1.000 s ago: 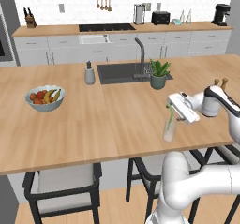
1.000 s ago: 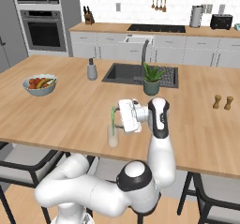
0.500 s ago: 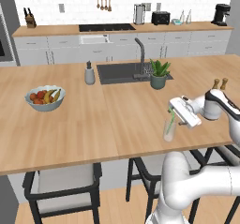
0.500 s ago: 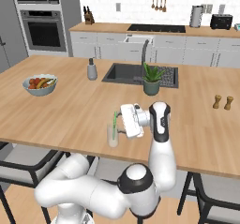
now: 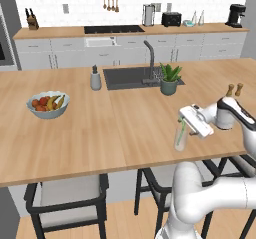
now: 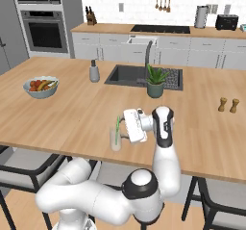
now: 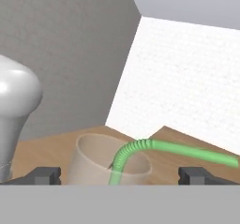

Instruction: Take a straw from the drawer in front and place it inside the glass cup on the dining counter.

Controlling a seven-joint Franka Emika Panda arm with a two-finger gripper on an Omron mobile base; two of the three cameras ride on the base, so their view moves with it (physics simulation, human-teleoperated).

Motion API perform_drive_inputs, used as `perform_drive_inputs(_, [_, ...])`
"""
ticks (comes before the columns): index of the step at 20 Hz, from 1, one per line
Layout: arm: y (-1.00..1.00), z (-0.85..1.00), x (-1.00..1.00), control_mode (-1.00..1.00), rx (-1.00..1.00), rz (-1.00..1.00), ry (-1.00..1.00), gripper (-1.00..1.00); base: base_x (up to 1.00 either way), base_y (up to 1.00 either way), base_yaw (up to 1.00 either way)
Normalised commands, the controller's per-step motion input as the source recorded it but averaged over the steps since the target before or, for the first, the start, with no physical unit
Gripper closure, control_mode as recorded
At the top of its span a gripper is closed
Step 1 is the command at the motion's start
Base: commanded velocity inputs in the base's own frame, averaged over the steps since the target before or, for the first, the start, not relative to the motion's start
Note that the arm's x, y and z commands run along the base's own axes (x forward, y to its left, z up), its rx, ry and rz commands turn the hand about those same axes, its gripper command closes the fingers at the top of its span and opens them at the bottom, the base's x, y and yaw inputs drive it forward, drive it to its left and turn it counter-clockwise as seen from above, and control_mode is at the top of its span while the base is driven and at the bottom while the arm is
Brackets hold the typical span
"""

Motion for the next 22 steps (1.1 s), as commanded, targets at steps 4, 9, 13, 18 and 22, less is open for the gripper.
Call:
perform_drive_inputs(4, [0.00,-0.11,0.08,-1.00,-0.01,0.00,0.05,-1.00,0.00,0.00,0.00])
perform_drive_inputs(9, [-0.01,0.04,0.25,-1.00,0.00,0.00,0.06,-1.00,0.00,0.00,0.00])
perform_drive_inputs(13, [-0.01,0.19,0.30,-1.00,0.00,0.00,0.09,-1.00,0.00,0.00,0.00])
perform_drive_inputs(18, [-0.05,0.19,0.11,-1.00,0.00,0.00,0.04,-1.00,0.00,0.00,0.00])
perform_drive_inputs(22, [-0.08,0.27,-0.01,-1.00,0.00,0.00,0.00,-1.00,0.00,0.00,0.00])
